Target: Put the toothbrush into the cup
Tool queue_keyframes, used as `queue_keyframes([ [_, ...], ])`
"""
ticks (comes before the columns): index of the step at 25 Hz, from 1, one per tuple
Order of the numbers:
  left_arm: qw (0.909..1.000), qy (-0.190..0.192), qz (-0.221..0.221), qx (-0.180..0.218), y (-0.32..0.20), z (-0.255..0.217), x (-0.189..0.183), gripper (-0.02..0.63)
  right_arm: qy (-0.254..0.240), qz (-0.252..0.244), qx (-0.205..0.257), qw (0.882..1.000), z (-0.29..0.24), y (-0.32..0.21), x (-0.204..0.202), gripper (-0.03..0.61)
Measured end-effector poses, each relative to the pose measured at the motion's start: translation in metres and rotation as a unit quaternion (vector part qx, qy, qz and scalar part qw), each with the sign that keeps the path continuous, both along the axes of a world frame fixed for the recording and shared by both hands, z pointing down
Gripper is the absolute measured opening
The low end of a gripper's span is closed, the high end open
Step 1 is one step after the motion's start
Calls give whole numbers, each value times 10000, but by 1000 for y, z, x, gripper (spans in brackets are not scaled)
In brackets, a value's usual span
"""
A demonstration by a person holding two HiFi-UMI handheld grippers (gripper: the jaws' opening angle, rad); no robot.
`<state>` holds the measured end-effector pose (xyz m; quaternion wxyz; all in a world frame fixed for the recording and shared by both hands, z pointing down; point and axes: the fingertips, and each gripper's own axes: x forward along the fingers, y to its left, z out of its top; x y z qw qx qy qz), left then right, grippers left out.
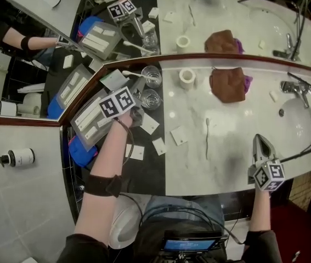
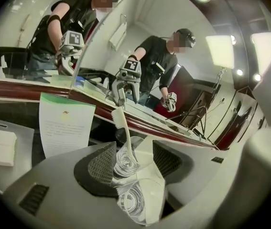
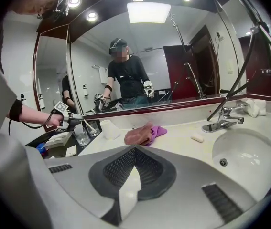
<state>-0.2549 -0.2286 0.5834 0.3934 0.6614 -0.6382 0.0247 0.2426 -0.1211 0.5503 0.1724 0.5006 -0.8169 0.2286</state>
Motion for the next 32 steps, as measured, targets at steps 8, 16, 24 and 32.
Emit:
queue_keyframes([
  [8, 9997, 30, 215, -78, -16, 11, 7, 227, 47, 88, -102, 9999, 16, 5, 0, 15],
  [16, 9998, -24, 25, -209, -22, 19, -5, 128, 107, 160, -146, 9997, 18, 14, 6, 15],
  [24, 9998, -197, -47, -91, -27, 11, -7, 34, 87, 235, -180, 9995, 20, 16, 10, 15],
  [32, 9991, -409, -35, 99, -30, -14, -7, 32, -2, 228, -146, 9996, 18, 18, 8, 15],
])
